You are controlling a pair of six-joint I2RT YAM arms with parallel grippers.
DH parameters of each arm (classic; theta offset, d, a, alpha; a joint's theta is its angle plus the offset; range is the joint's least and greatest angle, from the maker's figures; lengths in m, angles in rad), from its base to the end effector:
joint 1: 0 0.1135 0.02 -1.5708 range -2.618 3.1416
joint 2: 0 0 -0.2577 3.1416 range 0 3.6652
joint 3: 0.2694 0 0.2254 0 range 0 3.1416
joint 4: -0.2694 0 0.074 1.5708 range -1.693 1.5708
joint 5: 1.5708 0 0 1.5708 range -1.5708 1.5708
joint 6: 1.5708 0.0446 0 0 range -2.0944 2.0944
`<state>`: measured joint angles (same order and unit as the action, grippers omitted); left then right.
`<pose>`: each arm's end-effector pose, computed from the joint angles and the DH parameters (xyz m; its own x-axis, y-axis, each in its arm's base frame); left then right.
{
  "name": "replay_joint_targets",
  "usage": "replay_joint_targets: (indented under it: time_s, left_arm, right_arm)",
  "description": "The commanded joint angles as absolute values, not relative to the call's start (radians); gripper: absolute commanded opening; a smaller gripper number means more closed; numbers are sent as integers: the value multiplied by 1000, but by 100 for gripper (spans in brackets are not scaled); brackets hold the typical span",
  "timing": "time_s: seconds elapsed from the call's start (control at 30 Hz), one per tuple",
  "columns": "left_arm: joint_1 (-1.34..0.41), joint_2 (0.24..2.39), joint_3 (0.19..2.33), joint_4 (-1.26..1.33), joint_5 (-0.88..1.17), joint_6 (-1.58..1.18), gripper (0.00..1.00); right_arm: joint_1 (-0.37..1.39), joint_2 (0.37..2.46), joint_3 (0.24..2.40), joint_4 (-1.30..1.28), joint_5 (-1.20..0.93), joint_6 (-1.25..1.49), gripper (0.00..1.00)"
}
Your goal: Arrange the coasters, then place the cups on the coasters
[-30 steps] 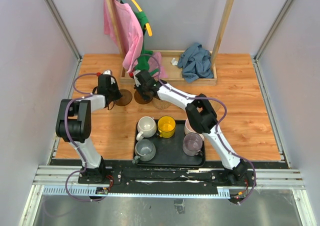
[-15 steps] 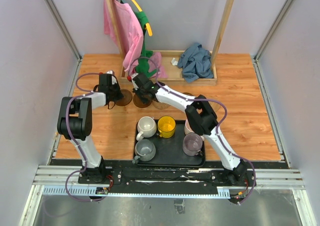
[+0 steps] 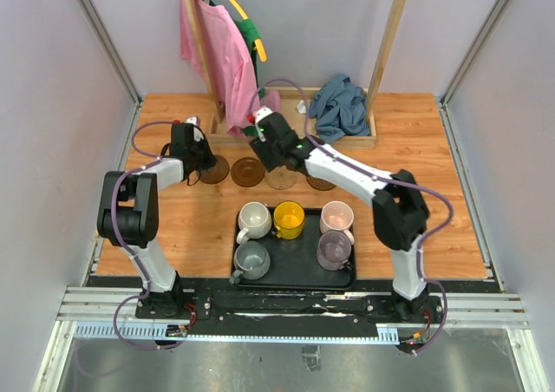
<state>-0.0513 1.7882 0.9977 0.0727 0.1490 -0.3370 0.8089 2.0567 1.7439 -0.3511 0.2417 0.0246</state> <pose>0.3592 -0.0251 0.1752 -0.6736 -0.2928 -0.6786 -0.0639 0.9378 -0.3412 0.3238 0.3240 0.2593 -0.4393 -0.4259 -0.7910 -0.5617 0.8174 -0.1281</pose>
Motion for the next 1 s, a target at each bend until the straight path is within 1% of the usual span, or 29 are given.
replay_joint_targets:
  time_s: [0.0,0.03,0.1,0.13,0.27,0.33,0.47,0.6,0.87,0.97]
  left_arm:
    - [-85,1688,979,105,176,-325,7]
    - [-96,1675,973,111,178,-323,9]
    - [-111,1653,964,126,181,-319,16]
    - [-117,1647,963,131,186,-318,18]
    - [-149,1641,965,145,219,-309,19]
    - [-171,1656,973,151,218,-303,18]
    - [-222,1749,1048,117,219,-302,15]
    - [-254,1857,1146,76,239,-302,14]
    - [-306,1997,1267,-4,227,-283,14]
    - [-315,2009,1276,-32,221,-285,14]
  right_arm:
    - [724,1891,1548,-290,336,72,78]
    - [700,1859,1507,-291,337,89,82]
    - [652,1802,1427,-290,326,128,96]
    - [610,1776,1395,-291,308,150,99]
    - [500,1694,1280,-293,235,216,98]
    - [462,1667,1224,-292,224,219,98]
    - [437,1633,1164,-287,313,221,98]
    - [400,1624,1156,-311,366,240,98]
    - [278,1607,1093,-310,252,292,100]
    - [267,1605,1060,-295,228,296,98]
